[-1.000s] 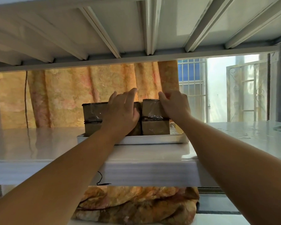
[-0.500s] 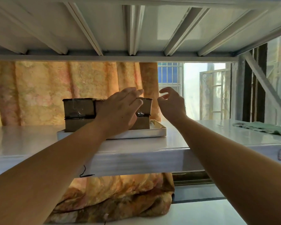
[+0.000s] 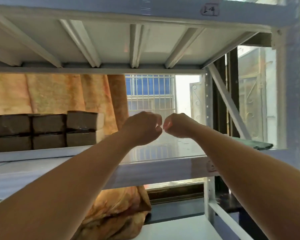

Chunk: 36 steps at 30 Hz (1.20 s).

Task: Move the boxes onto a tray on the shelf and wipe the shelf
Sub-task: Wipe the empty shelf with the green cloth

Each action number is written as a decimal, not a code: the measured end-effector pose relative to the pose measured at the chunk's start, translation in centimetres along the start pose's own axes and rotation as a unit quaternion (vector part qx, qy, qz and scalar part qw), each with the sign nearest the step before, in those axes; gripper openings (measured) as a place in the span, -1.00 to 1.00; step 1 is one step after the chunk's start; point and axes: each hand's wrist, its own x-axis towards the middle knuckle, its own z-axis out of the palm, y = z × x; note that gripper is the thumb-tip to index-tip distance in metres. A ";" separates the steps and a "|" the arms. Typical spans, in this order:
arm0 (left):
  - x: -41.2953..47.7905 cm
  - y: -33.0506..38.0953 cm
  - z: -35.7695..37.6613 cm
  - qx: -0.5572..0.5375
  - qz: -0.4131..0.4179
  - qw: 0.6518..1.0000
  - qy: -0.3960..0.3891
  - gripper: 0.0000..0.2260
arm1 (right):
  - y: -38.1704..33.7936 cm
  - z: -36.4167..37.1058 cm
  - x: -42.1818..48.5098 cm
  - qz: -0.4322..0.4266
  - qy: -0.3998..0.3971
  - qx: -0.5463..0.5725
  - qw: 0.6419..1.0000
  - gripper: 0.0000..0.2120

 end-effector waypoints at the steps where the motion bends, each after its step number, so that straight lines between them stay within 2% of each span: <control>1: 0.9 1.3 0.8 -0.014 -0.010 1.000 -0.020 -0.78 | 2.1 -0.4 -0.4 0.012 -0.006 -0.005 1.000 -0.76; 4: 3.3 4.5 2.9 -0.028 -0.049 0.995 -0.079 -0.78 | 7.7 -1.3 -1.4 0.038 -0.025 -0.012 0.999 -0.71; 7: 5.0 7.2 4.1 -0.056 -0.071 0.990 -0.105 -0.76 | 11.6 -2.2 -3.0 0.079 -0.048 0.004 0.996 -0.68; 15: 6.7 9.7 5.4 -0.056 -0.074 0.980 -0.177 -0.73 | 16.9 -2.6 -4.8 0.096 -0.122 -0.013 0.988 -0.57; 18: 6.7 8.3 5.6 -0.051 -0.063 0.985 -0.150 -0.74 | 17.0 -2.7 -5.0 0.128 -0.149 -0.019 0.980 -0.51; 22: 5.9 6.4 6.9 -0.029 -0.071 0.995 -0.061 -0.79 | 16.9 -2.2 -3.5 0.183 -0.145 -0.030 0.972 -0.42; 27: 5.7 5.4 7.9 -0.073 -0.094 0.992 -0.043 -0.82 | 16.1 -1.9 -2.1 0.222 -0.156 -0.053 0.961 -0.58; 31: 5.8 5.1 8.2 -0.089 -0.099 0.990 -0.043 -0.82 | 16.5 -1.6 -1.6 0.246 -0.176 -0.094 0.949 -0.63; 36: 6.0 4.6 8.4 -0.106 -0.102 0.989 -0.018 -0.82 | 16.0 -1.5 -0.7 0.285 -0.100 -0.022 0.953 -0.68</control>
